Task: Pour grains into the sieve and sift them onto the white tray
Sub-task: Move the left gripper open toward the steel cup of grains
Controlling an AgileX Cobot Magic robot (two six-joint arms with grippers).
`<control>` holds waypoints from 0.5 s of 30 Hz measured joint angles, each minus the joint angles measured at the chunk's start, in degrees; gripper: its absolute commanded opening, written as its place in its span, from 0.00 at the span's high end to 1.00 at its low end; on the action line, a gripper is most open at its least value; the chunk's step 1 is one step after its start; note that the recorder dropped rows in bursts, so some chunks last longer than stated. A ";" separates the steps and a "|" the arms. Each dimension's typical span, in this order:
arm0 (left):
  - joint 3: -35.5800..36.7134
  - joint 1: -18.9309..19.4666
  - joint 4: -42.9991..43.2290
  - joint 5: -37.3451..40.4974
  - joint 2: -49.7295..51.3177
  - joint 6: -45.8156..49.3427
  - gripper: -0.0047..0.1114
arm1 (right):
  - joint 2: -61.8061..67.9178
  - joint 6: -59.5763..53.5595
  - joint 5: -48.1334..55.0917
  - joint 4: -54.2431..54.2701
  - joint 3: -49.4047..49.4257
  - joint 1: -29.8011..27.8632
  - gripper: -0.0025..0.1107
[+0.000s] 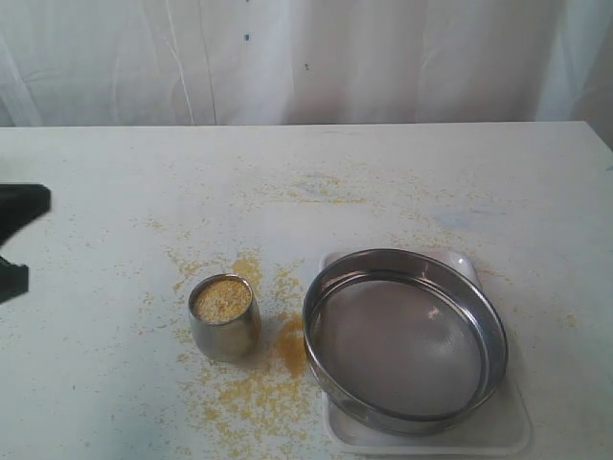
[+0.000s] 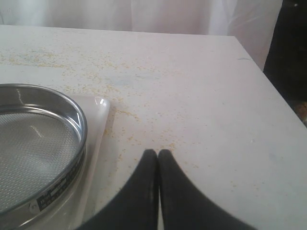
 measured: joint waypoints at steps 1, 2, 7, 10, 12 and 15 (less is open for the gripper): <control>0.13 0.00 -0.69 -3.57 1.83 1.90 0.96 | 0.00 0.00 0.00 0.00 0.00 0.00 0.98; 0.23 0.00 -2.11 -7.41 3.77 4.43 0.96 | 0.00 0.00 0.00 0.00 0.00 0.00 0.98; 0.23 0.00 -3.37 -20.91 9.59 16.87 0.96 | 0.00 0.00 0.00 0.00 0.00 0.00 0.98; 0.23 -0.10 0.79 -22.11 12.73 22.48 0.87 | 0.00 0.00 0.00 0.00 0.00 0.00 0.98; 0.23 -0.10 2.38 -22.35 15.03 26.40 0.73 | 0.00 0.00 0.00 0.00 0.00 0.00 0.98; 0.23 -1.08 3.72 -21.87 18.90 26.86 0.15 | 0.00 0.00 0.00 0.00 0.00 0.00 0.98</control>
